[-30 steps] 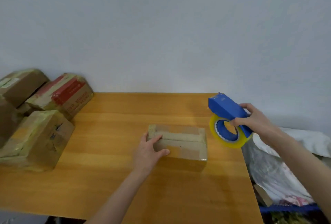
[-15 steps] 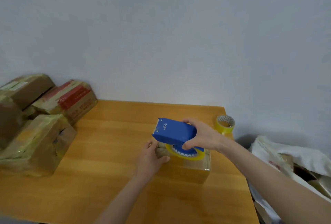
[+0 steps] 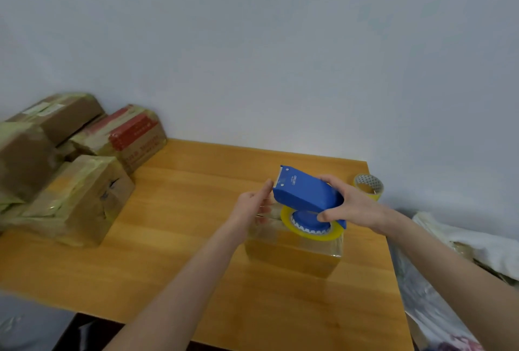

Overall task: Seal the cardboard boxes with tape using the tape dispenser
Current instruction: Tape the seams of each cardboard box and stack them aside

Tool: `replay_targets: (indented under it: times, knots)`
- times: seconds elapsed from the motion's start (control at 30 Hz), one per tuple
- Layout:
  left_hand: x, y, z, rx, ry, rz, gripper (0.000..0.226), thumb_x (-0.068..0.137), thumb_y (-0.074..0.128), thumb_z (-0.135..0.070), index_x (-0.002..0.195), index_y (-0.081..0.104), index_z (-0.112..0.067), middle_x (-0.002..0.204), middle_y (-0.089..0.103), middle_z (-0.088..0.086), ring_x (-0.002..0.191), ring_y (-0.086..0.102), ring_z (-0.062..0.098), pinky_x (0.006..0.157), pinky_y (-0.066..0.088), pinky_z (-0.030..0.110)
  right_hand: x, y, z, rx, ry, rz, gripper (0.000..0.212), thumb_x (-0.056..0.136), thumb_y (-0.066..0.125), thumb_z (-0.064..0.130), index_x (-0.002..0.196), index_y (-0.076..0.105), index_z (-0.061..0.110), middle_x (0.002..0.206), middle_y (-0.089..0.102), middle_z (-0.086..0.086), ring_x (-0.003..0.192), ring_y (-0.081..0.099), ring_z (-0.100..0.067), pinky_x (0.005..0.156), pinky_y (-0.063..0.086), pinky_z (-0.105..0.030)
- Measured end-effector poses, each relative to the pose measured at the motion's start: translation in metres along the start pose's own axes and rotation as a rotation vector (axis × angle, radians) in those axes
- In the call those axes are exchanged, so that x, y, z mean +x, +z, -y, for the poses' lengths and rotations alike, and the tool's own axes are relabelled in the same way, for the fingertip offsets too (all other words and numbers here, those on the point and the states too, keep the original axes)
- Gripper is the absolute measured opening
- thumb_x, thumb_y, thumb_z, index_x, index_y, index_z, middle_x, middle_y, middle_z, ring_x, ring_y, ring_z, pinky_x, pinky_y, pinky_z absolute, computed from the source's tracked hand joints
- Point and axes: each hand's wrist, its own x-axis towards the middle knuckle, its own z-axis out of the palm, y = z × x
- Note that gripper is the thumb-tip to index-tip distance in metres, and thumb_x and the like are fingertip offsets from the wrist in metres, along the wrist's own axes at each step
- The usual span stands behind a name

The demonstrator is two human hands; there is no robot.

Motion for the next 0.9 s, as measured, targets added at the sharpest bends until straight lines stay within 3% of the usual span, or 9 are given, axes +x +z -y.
replay_targets:
  times: [0.07,0.23,0.4,0.5,0.6,0.7,0.9]
  knots:
    - [-0.001,0.001,0.0,-0.012,-0.013,0.005,0.046,0.088,0.056,-0.055,0.101,0.063,-0.012,0.095,0.071,0.005,0.08,0.061,0.017,0.068,0.05,0.029,-0.001,-0.002,-0.003,-0.002,0.007,0.007,0.07,0.061,0.074,0.024,0.122,0.044,0.042,0.114,0.056,0.005,0.095,0.063,-0.008,0.067,0.051,-0.016]
    - [-0.003,-0.008,-0.003,-0.001,0.038,0.061,0.013,0.088,0.07,-0.021,0.082,0.066,-0.01,0.072,0.061,0.0,0.064,0.05,0.011,0.061,0.043,0.025,0.0,-0.006,-0.009,-0.017,0.014,0.014,0.071,0.061,0.075,0.025,0.122,0.045,0.044,0.116,0.057,0.004,0.099,0.063,-0.01,0.071,0.053,-0.02]
    - [0.0,-0.018,-0.009,0.065,0.078,0.013,0.015,0.09,0.066,-0.028,0.085,0.067,-0.014,0.073,0.061,-0.004,0.063,0.043,0.011,0.055,0.038,0.022,0.005,-0.001,-0.003,-0.098,-0.015,-0.002,0.066,0.064,0.077,0.025,0.119,0.046,0.044,0.112,0.059,0.006,0.087,0.064,-0.002,0.066,0.051,-0.015]
    - [0.004,-0.022,-0.008,0.117,0.101,-0.038,0.018,0.092,0.064,-0.028,0.082,0.066,-0.013,0.074,0.06,-0.002,0.059,0.035,0.011,0.048,0.029,0.02,0.01,0.003,-0.002,-0.207,-0.059,-0.059,0.063,0.074,0.081,0.018,0.12,0.047,0.045,0.112,0.06,0.008,0.09,0.064,-0.005,0.069,0.052,-0.017]
    - [0.008,-0.027,-0.005,0.125,0.091,-0.084,0.019,0.093,0.063,-0.023,0.077,0.063,-0.011,0.073,0.057,0.001,0.056,0.032,0.012,0.044,0.024,0.021,0.017,0.009,0.004,-0.346,-0.085,-0.088,0.069,0.069,0.078,0.037,0.128,0.044,0.046,0.112,0.059,0.012,0.095,0.06,-0.006,0.076,0.05,-0.021]
    - [0.011,-0.036,-0.002,0.124,0.076,-0.107,0.018,0.093,0.061,-0.019,0.079,0.062,-0.009,0.073,0.056,0.002,0.057,0.031,0.012,0.045,0.024,0.022,0.025,0.013,0.014,-0.463,-0.096,-0.068,0.082,0.055,0.063,0.062,0.133,0.042,0.05,0.113,0.059,0.016,0.095,0.06,-0.007,0.082,0.054,-0.033]
    - [0.015,-0.048,0.009,0.109,0.038,-0.113,0.018,0.092,0.065,-0.025,0.088,0.067,-0.008,0.075,0.057,0.002,0.061,0.032,0.013,0.047,0.026,0.023,0.026,0.011,0.026,-0.588,-0.135,-0.017,0.072,0.057,0.06,0.063,0.126,0.041,0.055,0.106,0.058,0.022,0.093,0.06,-0.007,0.079,0.056,-0.038]
